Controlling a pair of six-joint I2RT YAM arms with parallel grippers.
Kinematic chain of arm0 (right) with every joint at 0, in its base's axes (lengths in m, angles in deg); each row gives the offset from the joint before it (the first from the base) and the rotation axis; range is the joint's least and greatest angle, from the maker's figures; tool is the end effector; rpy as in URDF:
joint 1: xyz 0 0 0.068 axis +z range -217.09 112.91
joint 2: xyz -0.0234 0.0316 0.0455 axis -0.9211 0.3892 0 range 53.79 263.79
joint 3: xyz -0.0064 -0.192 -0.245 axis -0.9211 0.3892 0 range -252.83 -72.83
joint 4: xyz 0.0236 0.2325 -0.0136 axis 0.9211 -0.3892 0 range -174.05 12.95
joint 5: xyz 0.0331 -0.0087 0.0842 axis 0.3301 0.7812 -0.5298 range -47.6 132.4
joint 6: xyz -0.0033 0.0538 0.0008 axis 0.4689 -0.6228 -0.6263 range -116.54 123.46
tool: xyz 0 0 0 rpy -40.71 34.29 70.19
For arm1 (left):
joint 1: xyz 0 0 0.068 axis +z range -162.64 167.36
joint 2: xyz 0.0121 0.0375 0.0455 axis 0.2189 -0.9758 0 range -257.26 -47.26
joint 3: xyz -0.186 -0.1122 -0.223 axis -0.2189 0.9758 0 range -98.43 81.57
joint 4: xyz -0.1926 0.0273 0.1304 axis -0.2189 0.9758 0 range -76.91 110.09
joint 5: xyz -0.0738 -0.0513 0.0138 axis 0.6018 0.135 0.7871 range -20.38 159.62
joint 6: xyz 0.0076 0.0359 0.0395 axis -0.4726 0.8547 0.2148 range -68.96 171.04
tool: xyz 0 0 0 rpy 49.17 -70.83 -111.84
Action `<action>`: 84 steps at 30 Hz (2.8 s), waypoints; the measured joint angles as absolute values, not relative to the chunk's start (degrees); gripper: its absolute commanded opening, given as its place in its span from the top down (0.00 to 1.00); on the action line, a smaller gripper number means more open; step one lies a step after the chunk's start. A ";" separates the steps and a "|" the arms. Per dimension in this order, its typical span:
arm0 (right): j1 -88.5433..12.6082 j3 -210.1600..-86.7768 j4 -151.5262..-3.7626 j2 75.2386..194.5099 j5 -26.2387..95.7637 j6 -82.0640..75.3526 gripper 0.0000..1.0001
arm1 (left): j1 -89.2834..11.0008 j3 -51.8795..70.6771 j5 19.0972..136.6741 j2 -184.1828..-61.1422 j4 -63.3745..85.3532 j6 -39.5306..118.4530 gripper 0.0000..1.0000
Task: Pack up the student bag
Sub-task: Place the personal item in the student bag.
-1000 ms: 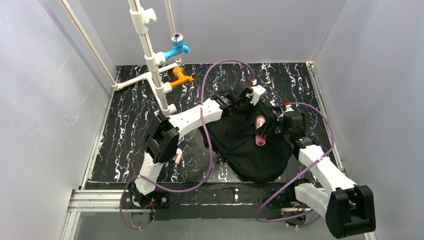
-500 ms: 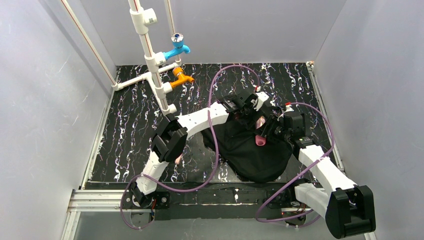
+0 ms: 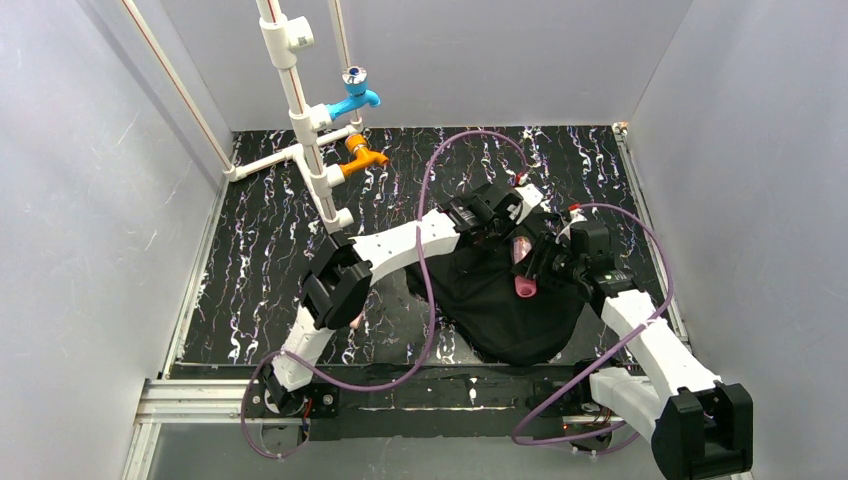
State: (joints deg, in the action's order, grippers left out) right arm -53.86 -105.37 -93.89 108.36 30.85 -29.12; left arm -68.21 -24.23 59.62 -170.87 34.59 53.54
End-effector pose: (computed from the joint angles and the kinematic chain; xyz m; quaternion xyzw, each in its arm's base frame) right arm 0.1454 0.0414 0.2673 0.1080 0.8921 0.2508 0.3601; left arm 0.2857 -0.4056 0.2884 0.4043 0.8053 -0.1200 0.4167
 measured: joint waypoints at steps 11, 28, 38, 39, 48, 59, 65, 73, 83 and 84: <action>-54.12 -113.32 -102.39 115.73 14.90 -27.09 0.99 | -66.62 -23.66 64.72 -166.50 35.86 48.58 1.00; -54.47 -103.16 -63.27 126.37 13.32 -63.92 0.56 | -65.46 -20.43 69.85 -161.99 34.85 41.98 1.00; -54.73 -106.35 -63.64 129.25 12.21 -48.70 0.08 | -63.93 -20.38 71.12 -161.89 34.28 40.69 1.00; -54.73 -107.44 -66.57 128.18 12.47 -45.99 0.08 | -63.82 -20.38 71.52 -161.89 34.28 40.52 1.00; -55.11 -112.78 -84.47 121.41 13.85 -28.77 0.29 | -63.23 -20.01 73.88 -161.86 34.11 39.10 1.00; -55.08 -108.84 -84.75 117.69 13.13 -24.94 0.65 | -62.99 -20.01 75.47 -161.86 34.13 37.96 1.00; -53.51 -105.78 -67.27 125.95 10.11 -35.57 0.84 | -62.81 -20.01 76.48 -161.86 34.37 36.56 1.00; -46.82 -105.65 -49.85 137.67 7.05 -44.16 0.93 | -61.70 -20.01 78.42 -161.89 34.20 34.13 1.00; -50.84 -107.23 -67.27 127.77 13.45 -33.73 0.54 | -60.61 -19.31 80.06 -161.91 34.15 33.85 0.85; -51.08 -108.47 -72.21 125.06 15.86 -31.72 0.52 | -60.30 -19.31 80.41 -161.91 34.35 33.94 0.76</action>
